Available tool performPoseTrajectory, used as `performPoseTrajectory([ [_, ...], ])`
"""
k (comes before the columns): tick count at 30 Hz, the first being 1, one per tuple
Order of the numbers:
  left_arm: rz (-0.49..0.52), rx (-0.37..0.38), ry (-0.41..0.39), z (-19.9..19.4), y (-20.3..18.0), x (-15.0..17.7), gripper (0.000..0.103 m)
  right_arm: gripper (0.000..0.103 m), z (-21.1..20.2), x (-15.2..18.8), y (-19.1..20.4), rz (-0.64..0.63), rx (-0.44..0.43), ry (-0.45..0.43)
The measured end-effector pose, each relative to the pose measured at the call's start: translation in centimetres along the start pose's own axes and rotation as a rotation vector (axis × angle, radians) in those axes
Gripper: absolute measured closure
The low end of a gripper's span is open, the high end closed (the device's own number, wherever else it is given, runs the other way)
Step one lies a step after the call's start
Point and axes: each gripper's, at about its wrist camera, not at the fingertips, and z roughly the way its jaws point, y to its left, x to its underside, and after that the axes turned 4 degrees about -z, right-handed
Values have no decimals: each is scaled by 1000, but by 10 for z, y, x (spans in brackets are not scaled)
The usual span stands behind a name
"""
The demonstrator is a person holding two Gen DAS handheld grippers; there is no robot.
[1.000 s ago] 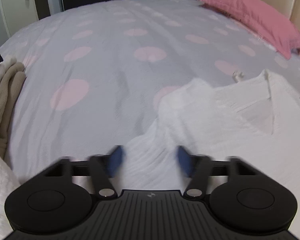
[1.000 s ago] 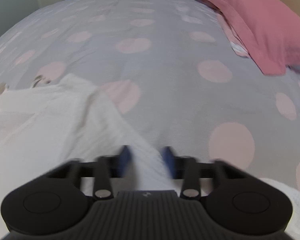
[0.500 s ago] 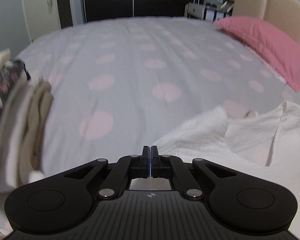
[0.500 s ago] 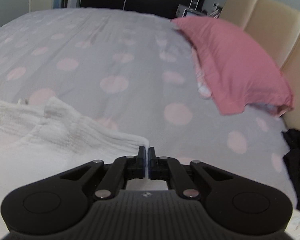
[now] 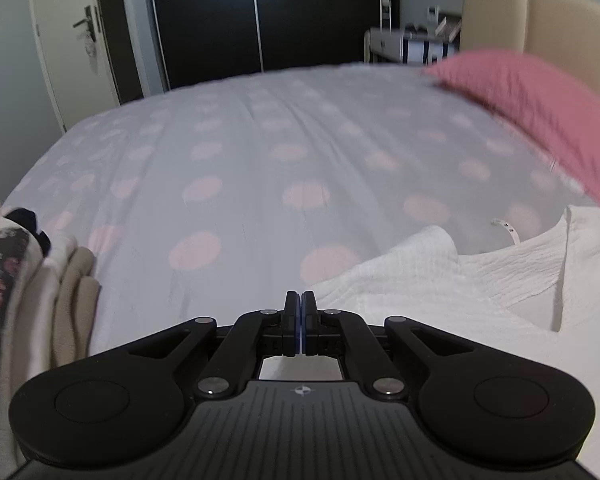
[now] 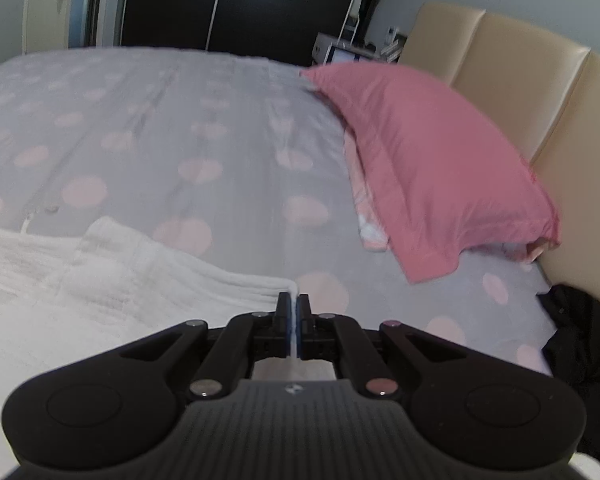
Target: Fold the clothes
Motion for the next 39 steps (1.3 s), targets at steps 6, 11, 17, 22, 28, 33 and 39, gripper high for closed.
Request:
performPoseTrajectory([
  [6,-11,-11,98,46,-1,22,103,100,45,22,9,12,-8,84],
  [11,-43,3,174,67,6,33,94,94,61,32,6,57,-44,136],
  [17,-52,16,166,45,18,38,72,63,42,33,-13,113,-54,118],
  [22,-35,-3,153,8,36,46,55,61,5,46,-41,136,-43,117],
  [28,-55,-23,158,-50,63,64,51,58,-49,91,-77,202,-37,156],
  [33,-96,5,138,-103,80,84,49,56,-97,137,-83,278,-107,170],
  [39,-126,84,176,-153,81,127,49,63,-144,184,-50,318,-253,206],
])
